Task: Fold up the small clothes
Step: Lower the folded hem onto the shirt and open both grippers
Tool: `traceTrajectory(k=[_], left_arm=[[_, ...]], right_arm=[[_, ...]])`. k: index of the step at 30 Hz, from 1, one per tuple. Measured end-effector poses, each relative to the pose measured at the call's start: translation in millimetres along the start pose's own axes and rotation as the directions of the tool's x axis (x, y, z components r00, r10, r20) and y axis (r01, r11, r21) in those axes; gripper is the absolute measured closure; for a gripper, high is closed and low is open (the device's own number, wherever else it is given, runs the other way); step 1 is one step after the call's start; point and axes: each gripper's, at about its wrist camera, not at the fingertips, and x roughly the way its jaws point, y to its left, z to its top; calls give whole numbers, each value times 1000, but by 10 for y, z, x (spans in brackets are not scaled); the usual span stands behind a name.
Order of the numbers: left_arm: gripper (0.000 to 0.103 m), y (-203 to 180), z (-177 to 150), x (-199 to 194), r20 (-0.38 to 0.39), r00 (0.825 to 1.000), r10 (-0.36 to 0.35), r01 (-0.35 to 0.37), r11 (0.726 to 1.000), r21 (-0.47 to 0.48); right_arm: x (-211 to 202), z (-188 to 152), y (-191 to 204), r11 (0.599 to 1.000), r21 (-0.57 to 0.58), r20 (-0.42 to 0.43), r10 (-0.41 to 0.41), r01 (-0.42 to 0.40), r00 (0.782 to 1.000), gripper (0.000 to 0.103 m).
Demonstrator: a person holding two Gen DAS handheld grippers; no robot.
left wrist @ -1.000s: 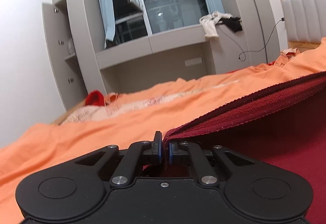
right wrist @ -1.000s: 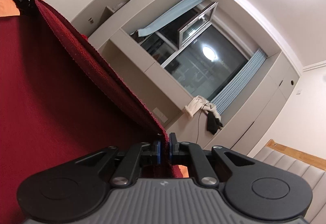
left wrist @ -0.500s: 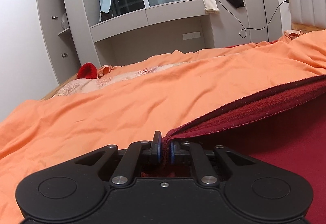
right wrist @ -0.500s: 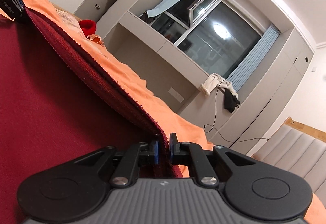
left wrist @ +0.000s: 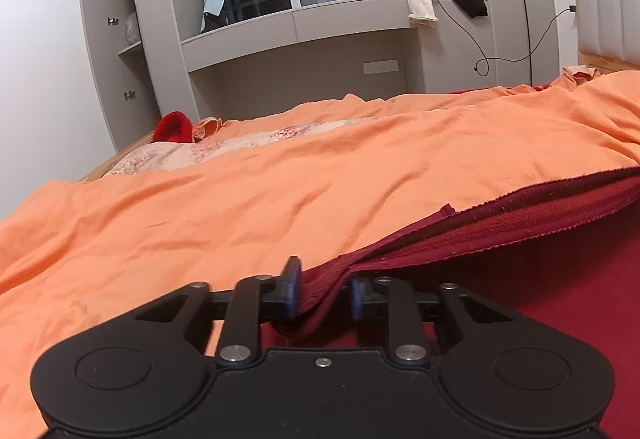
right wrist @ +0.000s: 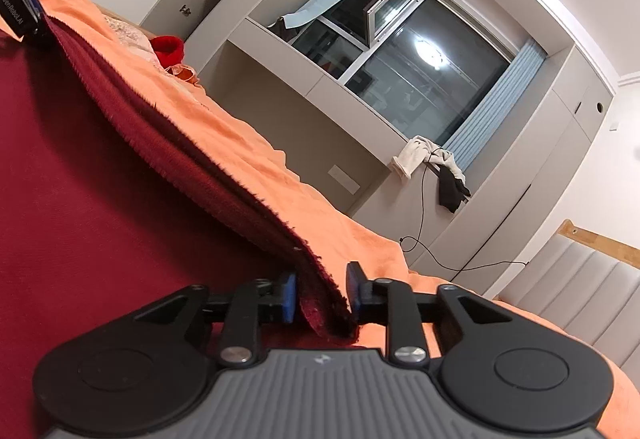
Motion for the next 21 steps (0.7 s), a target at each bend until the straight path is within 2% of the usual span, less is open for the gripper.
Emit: traceTrajectory(k=[2, 3, 4, 9, 13, 16, 18, 21], left_arm=[[50, 30, 1, 6, -3, 1000, 2, -3, 1000, -19], [39, 38, 4, 0, -3, 1000, 2, -2, 1000, -29], [33, 47, 14, -1, -3, 1000, 2, -2, 999, -44], [21, 154, 18, 7, -9, 1000, 0, -1, 993, -114], [18, 195, -13, 60, -35, 999, 23, -27, 990, -138], [17, 215, -57, 143, -68, 997, 38, -48, 988, -146], [17, 244, -78, 171, -89, 996, 30, -44, 986, -164], [15, 310, -87, 132, -73, 997, 19, -33, 978, -204]], right_arm=[[-3, -13, 11, 1000, 4, -6, -2, 2, 1000, 61], [-5, -15, 8, 1000, 7, -6, -4, 4, 1000, 54], [-6, -17, 5, 1000, 11, -7, -6, 7, 1000, 49], [-7, -22, 4, 1000, 24, -12, -18, 19, 1000, 28], [2, -40, 0, 999, 36, -22, -32, 33, 999, 8], [37, -72, -3, 998, 42, -53, -41, 43, 998, 2], [56, -111, -25, 997, 61, -73, -35, 40, 997, 2], [77, -158, -101, 993, 111, -99, -16, 27, 995, 1]])
